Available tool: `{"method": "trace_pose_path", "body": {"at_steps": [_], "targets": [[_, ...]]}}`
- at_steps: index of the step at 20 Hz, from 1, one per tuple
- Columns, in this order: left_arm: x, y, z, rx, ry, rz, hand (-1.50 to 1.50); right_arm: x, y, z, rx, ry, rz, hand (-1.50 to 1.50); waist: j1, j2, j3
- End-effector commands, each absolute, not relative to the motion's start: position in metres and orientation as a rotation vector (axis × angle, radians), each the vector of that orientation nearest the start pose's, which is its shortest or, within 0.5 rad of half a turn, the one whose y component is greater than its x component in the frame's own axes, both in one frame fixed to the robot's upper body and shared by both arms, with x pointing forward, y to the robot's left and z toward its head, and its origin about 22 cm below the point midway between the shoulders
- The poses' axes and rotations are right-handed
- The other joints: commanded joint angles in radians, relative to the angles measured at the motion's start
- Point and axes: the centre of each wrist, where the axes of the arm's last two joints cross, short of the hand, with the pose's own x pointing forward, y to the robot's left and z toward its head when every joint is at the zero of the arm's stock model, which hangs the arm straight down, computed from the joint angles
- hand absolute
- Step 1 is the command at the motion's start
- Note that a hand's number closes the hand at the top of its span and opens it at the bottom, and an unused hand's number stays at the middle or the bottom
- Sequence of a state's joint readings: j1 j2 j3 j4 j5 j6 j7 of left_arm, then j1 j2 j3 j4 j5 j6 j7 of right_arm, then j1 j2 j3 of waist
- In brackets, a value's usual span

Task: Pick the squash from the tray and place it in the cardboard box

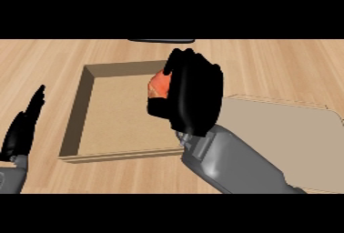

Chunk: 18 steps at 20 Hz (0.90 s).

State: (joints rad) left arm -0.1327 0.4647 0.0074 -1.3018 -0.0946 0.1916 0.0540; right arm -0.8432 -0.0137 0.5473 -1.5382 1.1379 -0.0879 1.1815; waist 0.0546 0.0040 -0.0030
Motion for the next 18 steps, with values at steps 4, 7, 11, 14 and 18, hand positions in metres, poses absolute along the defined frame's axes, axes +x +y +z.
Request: {"method": "trace_pose_path", "body": {"at_steps": [4, 7, 11, 14, 18], "targets": [[0.276, 0.340, 0.011, 0.597, -1.397, -0.270, 0.00, 0.328, 0.007, 0.190, -1.117, -1.371, 0.353, 1.50, 0.024, 0.012, 0.000], [0.281, 0.335, 0.014, 0.573, -1.408, -0.288, 0.00, 0.355, 0.003, 0.193, -1.113, -1.344, 0.349, 1.50, 0.036, 0.016, 0.001], [0.281, 0.344, 0.021, 0.592, -1.412, -0.288, 0.00, 0.377, -0.006, 0.160, -1.176, -1.275, 0.326, 1.50, 0.033, 0.015, 0.002], [0.296, 0.333, 0.028, 0.597, -1.427, -0.268, 0.00, 0.390, -0.014, 0.165, -1.082, -1.203, 0.273, -1.50, 0.040, 0.025, 0.002], [0.291, 0.338, 0.029, 0.590, -1.437, -0.290, 0.00, 0.399, -0.022, 0.148, -1.017, -1.175, 0.209, -1.50, 0.065, 0.024, 0.002]]}}
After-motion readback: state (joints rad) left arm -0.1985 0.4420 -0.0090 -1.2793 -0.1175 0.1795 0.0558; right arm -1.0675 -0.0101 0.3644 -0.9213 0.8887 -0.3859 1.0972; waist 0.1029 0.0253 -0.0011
